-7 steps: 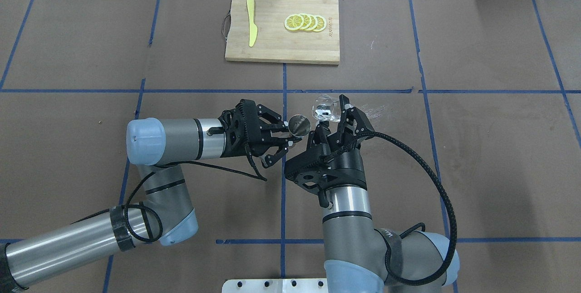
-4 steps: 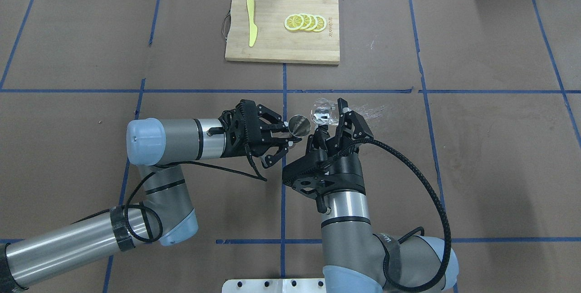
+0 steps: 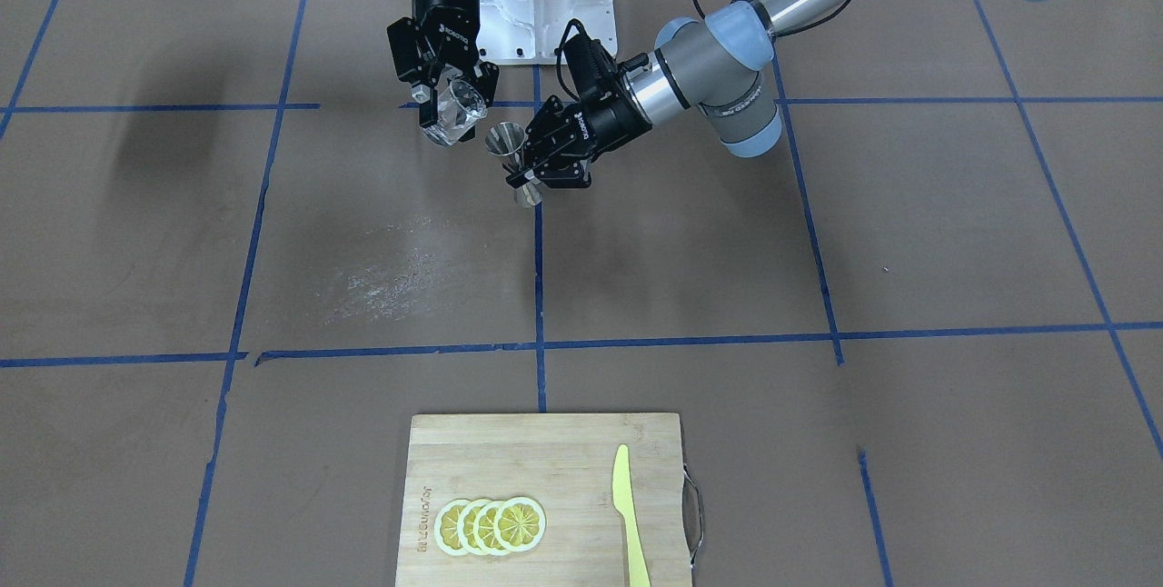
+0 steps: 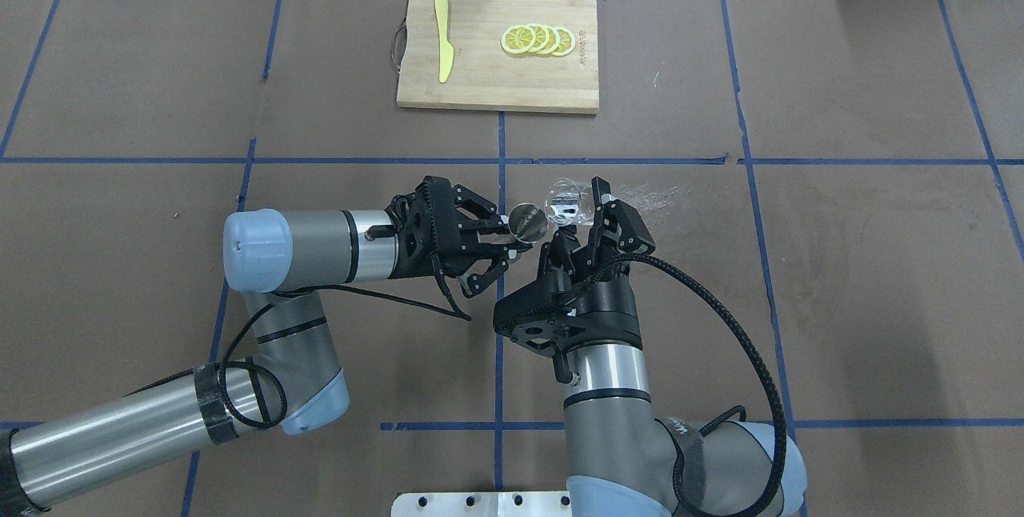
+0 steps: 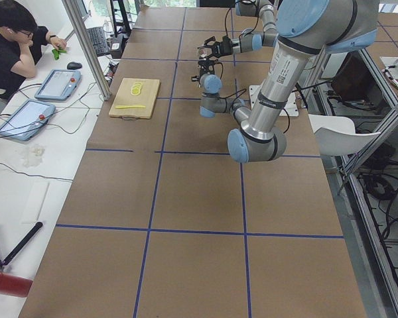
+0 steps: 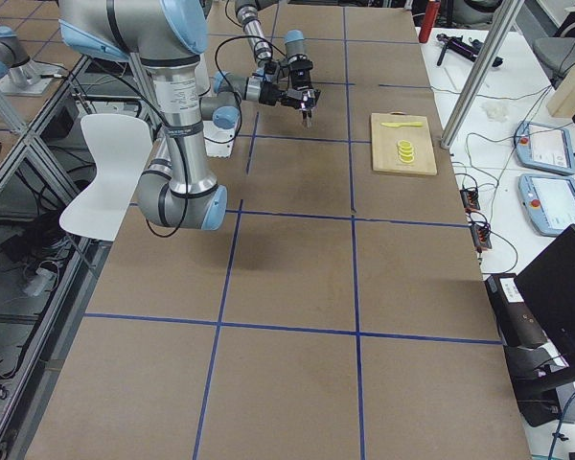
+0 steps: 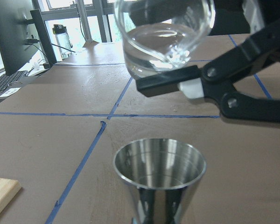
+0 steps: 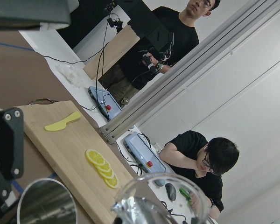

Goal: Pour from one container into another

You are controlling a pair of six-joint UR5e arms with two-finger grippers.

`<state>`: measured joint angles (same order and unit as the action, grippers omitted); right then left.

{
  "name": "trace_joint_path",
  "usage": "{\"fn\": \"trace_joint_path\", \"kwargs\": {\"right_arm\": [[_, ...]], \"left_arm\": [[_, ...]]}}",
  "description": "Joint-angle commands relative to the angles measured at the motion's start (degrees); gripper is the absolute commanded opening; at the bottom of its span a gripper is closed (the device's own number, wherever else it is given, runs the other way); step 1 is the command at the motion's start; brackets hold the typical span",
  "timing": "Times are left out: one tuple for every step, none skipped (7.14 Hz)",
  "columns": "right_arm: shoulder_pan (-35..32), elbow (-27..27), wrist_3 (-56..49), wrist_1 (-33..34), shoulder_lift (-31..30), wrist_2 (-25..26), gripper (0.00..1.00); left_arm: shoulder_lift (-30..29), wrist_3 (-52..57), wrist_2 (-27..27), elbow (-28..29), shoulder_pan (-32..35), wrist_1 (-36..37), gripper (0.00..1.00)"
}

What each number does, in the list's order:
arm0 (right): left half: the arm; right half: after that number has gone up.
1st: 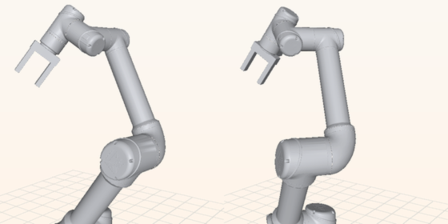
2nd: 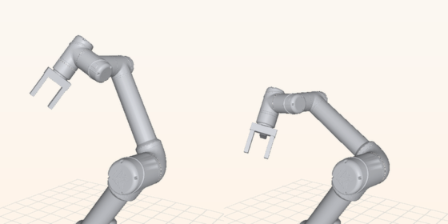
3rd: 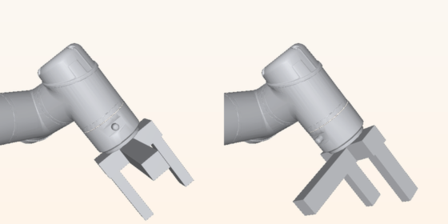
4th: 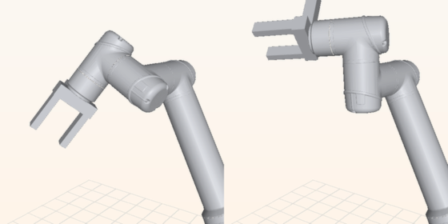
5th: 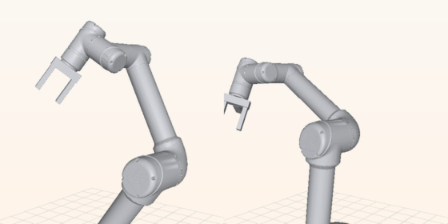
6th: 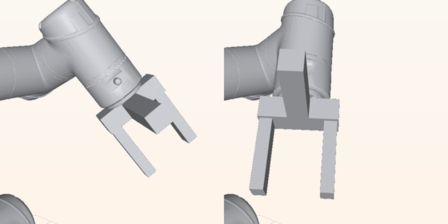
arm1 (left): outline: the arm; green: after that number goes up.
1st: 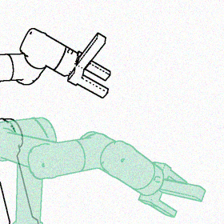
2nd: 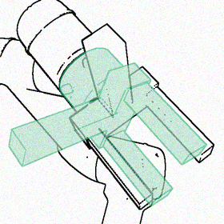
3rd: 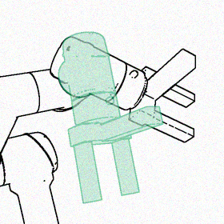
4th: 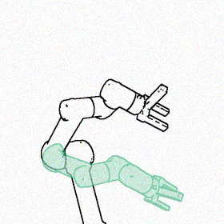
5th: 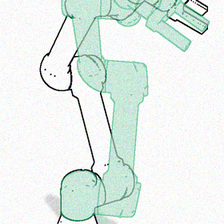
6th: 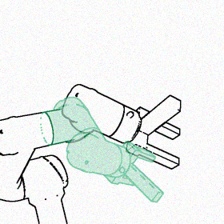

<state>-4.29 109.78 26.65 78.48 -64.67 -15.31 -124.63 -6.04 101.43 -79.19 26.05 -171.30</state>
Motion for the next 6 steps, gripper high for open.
{"fn": "trace_joint_path", "kwargs": {"right_arm": [[-0.02,-0.01,-0.90,4.46,2.43,0.02,0.00],[-0.10,-0.01,-0.90,5.01,2.53,0.02,0.00],[-0.11,-0.09,-0.99,5.54,2.53,0.02,0.00],[-0.11,-0.01,-1.08,7.46,2.53,0.02,0.00],[-0.11,-0.01,-1.08,8.09,2.53,0.02,0.00],[-0.11,-0.01,-1.25,8.27,2.53,0.02,0.00]], "left_arm": [[0.00,0.06,0.00,0.00,-0.20,0.00,0.00],[0.00,0.07,0.00,0.00,-0.21,-0.09,0.00],[0.09,-0.02,0.00,0.00,-0.21,-0.09,0.00],[0.00,-0.02,0.00,-0.09,-0.21,-0.09,0.00],[0.00,-0.02,0.00,-0.09,-0.21,-0.09,0.00],[0.09,-0.02,0.00,0.00,-0.21,-0.09,0.00]]}}
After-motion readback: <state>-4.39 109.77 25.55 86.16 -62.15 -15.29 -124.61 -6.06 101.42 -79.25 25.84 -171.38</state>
